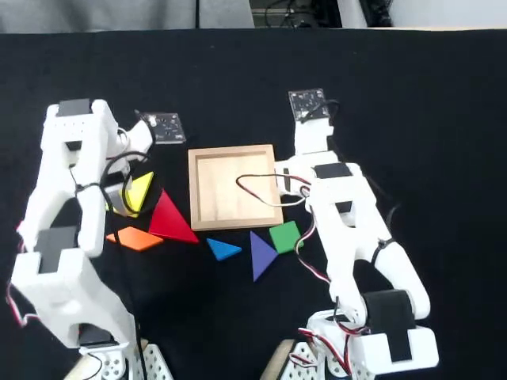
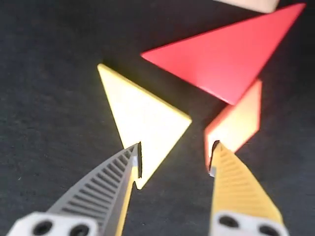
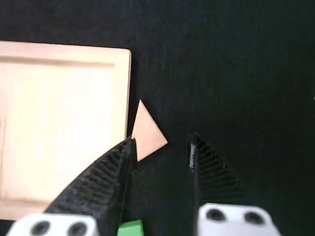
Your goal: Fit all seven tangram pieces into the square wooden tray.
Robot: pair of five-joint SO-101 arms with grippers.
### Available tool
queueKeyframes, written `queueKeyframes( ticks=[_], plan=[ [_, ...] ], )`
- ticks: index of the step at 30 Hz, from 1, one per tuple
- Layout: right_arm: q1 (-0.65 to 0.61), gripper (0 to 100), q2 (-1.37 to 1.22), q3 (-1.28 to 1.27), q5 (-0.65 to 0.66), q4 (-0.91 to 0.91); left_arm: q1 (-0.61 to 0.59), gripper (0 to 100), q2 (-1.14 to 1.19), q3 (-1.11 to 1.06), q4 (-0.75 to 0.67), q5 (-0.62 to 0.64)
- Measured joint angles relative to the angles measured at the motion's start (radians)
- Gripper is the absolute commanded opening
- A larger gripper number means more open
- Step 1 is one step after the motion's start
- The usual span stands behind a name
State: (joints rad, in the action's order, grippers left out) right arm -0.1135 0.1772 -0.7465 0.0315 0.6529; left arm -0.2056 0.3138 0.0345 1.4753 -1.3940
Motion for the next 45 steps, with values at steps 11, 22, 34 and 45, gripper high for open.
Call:
queueKeyframes(
  ticks=[11, 22, 34, 45],
  plan=[
    [0.0, 17.8, 0.0, -0.031, 0.017, -0.054, -0.046, 32, 0.199, 0.149, 0.005, 0.028],
    [0.0, 17.8, 0.0, -0.031, 0.021, -0.054, -0.046, 32, 0.209, 0.1, -0.077, 0.046],
    [0.0, 17.8, 0.0, -0.031, 0.021, -0.054, -0.029, 32, 0.201, -0.051, -0.295, 0.123],
    [0.0, 17.8, 0.0, -0.031, 0.021, -0.054, -0.021, 32, 0.201, -0.051, -0.295, 0.127]
  ],
)
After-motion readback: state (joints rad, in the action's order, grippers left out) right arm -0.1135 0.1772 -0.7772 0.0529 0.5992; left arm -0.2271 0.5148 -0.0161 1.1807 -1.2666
